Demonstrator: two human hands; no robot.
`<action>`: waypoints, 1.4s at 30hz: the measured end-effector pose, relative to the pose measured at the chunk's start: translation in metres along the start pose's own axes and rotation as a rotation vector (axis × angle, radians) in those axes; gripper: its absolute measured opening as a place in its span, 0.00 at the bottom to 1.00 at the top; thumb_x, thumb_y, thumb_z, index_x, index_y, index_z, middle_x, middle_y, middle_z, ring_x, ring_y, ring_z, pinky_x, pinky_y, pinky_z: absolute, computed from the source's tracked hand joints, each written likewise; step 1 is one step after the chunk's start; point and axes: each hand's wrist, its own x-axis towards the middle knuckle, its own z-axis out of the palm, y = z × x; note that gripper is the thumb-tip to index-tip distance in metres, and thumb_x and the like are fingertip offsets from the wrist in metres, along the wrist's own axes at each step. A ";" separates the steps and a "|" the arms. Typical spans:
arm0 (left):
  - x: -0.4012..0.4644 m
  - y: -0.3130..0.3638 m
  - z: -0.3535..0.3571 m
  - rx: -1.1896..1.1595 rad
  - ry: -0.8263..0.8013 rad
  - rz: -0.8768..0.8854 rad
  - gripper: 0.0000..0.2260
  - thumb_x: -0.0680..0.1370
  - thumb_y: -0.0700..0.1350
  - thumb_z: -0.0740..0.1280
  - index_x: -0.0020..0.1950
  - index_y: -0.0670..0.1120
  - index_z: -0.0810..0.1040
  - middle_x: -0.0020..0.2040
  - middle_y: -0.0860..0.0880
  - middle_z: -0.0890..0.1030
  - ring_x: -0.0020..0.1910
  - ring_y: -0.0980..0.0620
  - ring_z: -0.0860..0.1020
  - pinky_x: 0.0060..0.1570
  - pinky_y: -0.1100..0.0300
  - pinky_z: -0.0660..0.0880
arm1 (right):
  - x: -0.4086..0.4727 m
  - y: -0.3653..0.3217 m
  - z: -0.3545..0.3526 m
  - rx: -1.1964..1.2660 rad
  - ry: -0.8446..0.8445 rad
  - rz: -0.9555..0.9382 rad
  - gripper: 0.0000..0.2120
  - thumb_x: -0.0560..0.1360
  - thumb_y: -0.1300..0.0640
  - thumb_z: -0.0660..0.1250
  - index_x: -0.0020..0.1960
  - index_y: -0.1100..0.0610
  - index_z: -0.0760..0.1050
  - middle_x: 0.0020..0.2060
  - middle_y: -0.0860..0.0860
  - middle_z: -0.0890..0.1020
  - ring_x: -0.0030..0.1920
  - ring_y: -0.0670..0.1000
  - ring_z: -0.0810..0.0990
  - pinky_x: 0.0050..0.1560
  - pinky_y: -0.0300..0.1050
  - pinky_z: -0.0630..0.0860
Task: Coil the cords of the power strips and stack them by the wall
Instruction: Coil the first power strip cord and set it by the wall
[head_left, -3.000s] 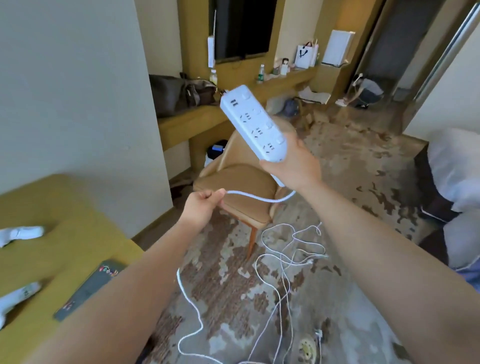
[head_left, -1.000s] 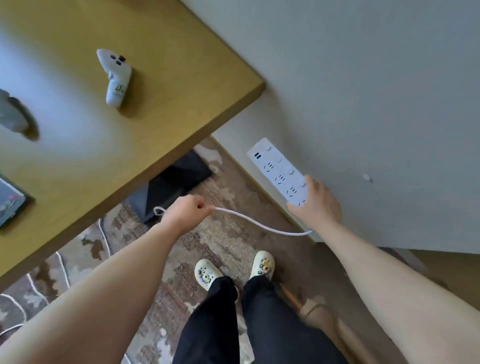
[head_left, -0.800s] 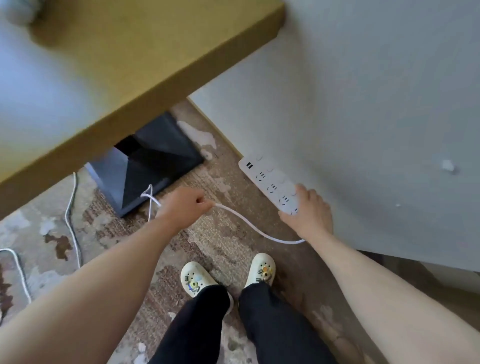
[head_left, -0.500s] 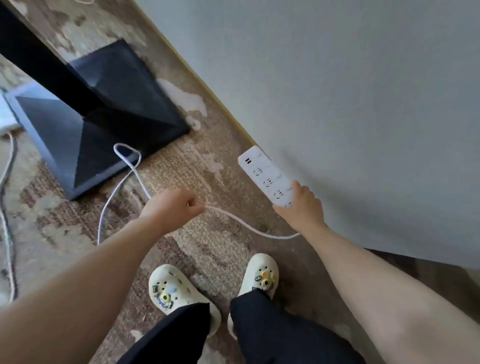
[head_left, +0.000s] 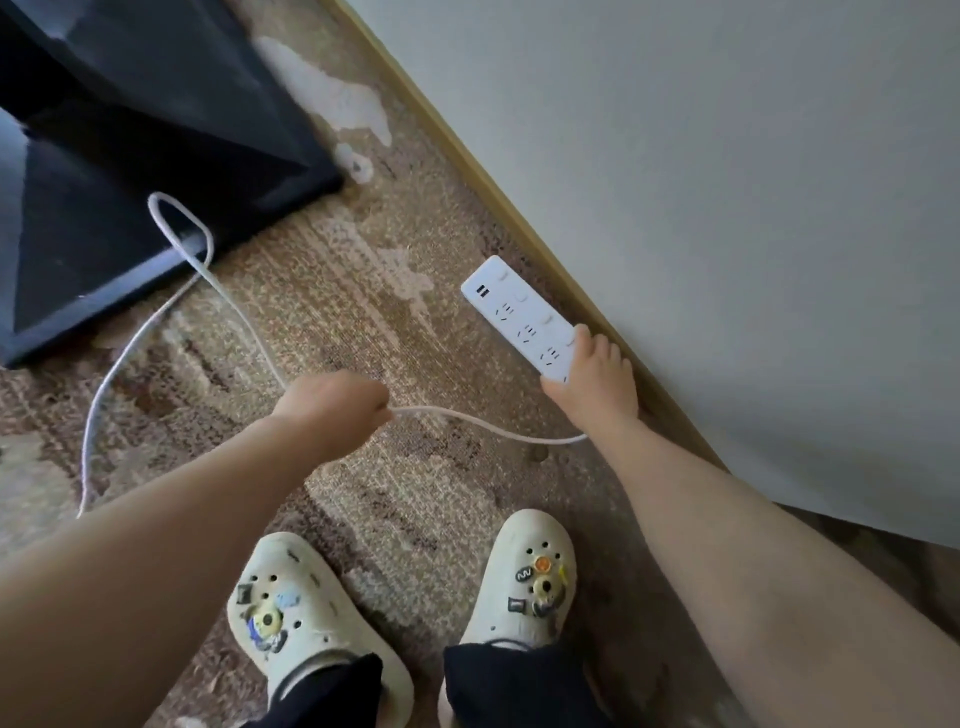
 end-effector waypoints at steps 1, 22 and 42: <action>0.007 0.002 0.002 -0.010 0.003 -0.003 0.12 0.82 0.55 0.57 0.46 0.51 0.75 0.36 0.54 0.76 0.31 0.59 0.75 0.24 0.67 0.66 | 0.004 0.001 0.003 -0.016 0.018 0.003 0.37 0.73 0.38 0.67 0.71 0.59 0.58 0.59 0.58 0.74 0.56 0.58 0.74 0.54 0.52 0.72; 0.013 -0.014 -0.014 0.242 0.034 0.082 0.12 0.81 0.58 0.58 0.43 0.53 0.74 0.34 0.57 0.76 0.34 0.60 0.76 0.68 0.50 0.68 | 0.021 -0.034 -0.008 0.132 -0.137 0.149 0.17 0.83 0.54 0.58 0.70 0.55 0.62 0.62 0.58 0.69 0.53 0.57 0.75 0.43 0.50 0.70; -0.065 -0.048 -0.072 -0.195 0.066 -0.159 0.14 0.81 0.56 0.58 0.39 0.53 0.73 0.35 0.53 0.78 0.28 0.57 0.74 0.28 0.65 0.72 | -0.044 -0.021 -0.112 0.629 -0.262 -0.011 0.17 0.85 0.52 0.52 0.45 0.59 0.73 0.33 0.50 0.71 0.30 0.47 0.66 0.29 0.40 0.63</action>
